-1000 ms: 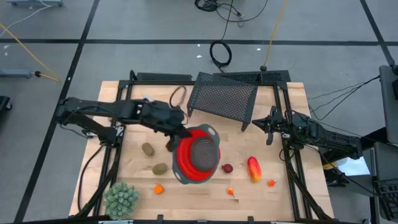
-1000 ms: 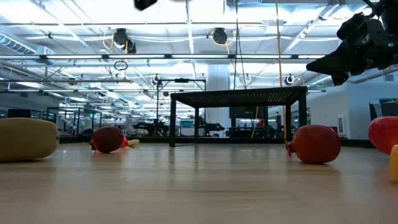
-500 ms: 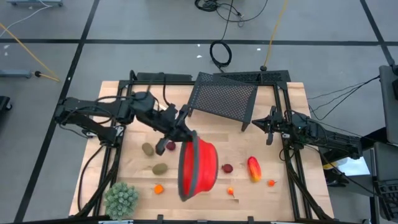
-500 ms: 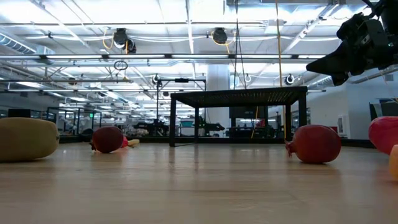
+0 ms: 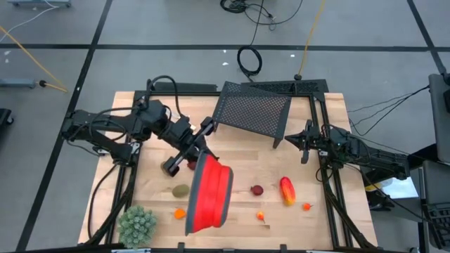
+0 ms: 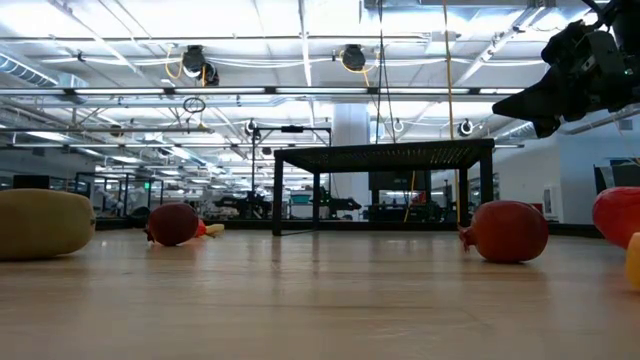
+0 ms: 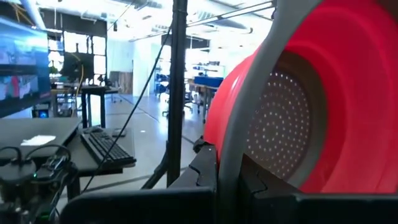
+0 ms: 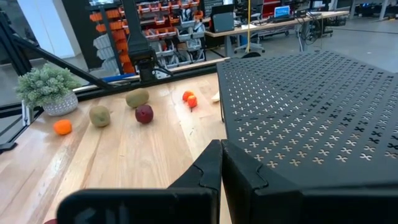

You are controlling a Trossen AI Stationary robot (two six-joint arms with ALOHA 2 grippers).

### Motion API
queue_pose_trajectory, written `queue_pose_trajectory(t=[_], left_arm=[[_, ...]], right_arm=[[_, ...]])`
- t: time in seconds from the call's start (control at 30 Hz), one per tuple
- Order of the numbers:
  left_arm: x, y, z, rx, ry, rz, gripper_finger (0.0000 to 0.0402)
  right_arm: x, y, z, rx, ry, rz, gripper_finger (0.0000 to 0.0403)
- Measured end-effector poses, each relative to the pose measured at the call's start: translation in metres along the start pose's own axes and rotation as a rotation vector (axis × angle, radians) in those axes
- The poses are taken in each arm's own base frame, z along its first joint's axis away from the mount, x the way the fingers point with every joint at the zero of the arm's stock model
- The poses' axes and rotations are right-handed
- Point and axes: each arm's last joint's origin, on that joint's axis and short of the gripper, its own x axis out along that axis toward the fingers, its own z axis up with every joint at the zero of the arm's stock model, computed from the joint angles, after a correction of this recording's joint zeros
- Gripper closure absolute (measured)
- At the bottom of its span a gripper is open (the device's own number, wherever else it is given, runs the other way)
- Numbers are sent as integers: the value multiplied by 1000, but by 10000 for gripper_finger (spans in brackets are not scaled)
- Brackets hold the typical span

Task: Pick & Place Fruit
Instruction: Put the strainer bowl on the black shelf

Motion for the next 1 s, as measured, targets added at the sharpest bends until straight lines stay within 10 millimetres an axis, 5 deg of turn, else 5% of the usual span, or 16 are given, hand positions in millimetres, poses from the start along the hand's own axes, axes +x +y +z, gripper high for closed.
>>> queue_pose_trajectory(t=[0.4, 1.0], left_arm=[[-5, 16, -6, -520, -56, 352, 399], [-19, 35, -59, -865, 221, 832, 400]], right_arm=[[0, 0, 0, 0, 2, 0, 399], [0, 0, -1, 0, 5, -1, 399]])
